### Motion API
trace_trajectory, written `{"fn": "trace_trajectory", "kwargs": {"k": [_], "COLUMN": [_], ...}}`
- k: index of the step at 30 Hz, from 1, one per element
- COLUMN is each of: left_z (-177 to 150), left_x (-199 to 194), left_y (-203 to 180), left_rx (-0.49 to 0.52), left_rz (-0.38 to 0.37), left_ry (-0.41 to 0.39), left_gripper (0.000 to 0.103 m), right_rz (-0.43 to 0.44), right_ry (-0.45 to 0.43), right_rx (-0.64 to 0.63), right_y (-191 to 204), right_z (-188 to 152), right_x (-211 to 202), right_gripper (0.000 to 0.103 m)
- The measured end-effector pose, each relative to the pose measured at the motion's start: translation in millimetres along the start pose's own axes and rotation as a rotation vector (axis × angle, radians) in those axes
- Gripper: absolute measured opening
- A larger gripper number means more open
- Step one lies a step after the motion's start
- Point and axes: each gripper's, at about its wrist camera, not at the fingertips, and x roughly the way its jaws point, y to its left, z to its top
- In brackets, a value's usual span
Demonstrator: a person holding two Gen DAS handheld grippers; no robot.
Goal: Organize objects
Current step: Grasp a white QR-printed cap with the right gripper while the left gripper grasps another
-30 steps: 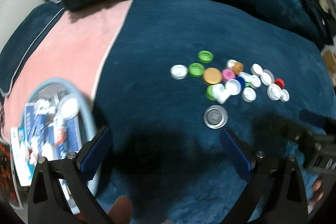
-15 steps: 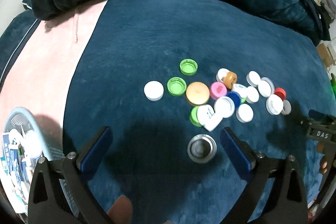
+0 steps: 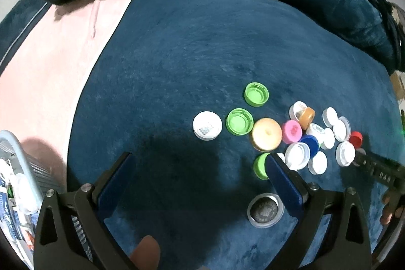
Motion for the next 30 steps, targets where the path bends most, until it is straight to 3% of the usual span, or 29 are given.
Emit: {"fn": "trace_trajectory", "kwargs": {"k": [4, 10, 11, 12, 13, 21, 27, 30], "left_z": [-1.8, -5.6, -5.5, -4.9, -5.3, 1.8, 10.0, 8.9], "left_x": [5.0, 11.4, 11.5, 12.1, 12.1, 19.9, 39.9, 49.1], "left_y": [-0.9, 0.0, 1.5, 2.4, 3.5, 4.5, -7.5, -10.8], "left_rx": [-0.007, -0.006, -0.008, -0.013, -0.02, -0.061, 0.016, 0.053], "left_rz": [-0.002, 0.008, 0.005, 0.004, -0.001, -0.013, 0.088, 0.101], "left_ry": [0.005, 0.017, 0.017, 0.018, 0.018, 0.013, 0.03, 0.052], "left_gripper": [0.102, 0.102, 0.102, 0.102, 0.102, 0.101, 0.088, 0.084], "right_rz": [0.03, -0.01, -0.014, -0.027, -0.027, 0.047, 0.056, 0.061], "right_ry": [0.004, 0.021, 0.02, 0.017, 0.015, 0.021, 0.024, 0.025], "right_rx": [-0.019, -0.022, -0.023, -0.018, -0.01, 0.072, 0.08, 0.089], "right_y": [-0.4, -1.5, -1.8, -3.2, -5.0, -25.2, -27.5, -26.8], "right_z": [-3.0, -4.2, -4.3, -4.1, -3.8, -4.3, 4.3, 2.6], "right_x": [-6.3, 0.4, 1.4, 2.1, 2.0, -1.6, -3.8, -2.2], "right_gripper": [0.061, 0.061, 0.059, 0.04, 0.03, 0.031, 0.031, 0.031]}}
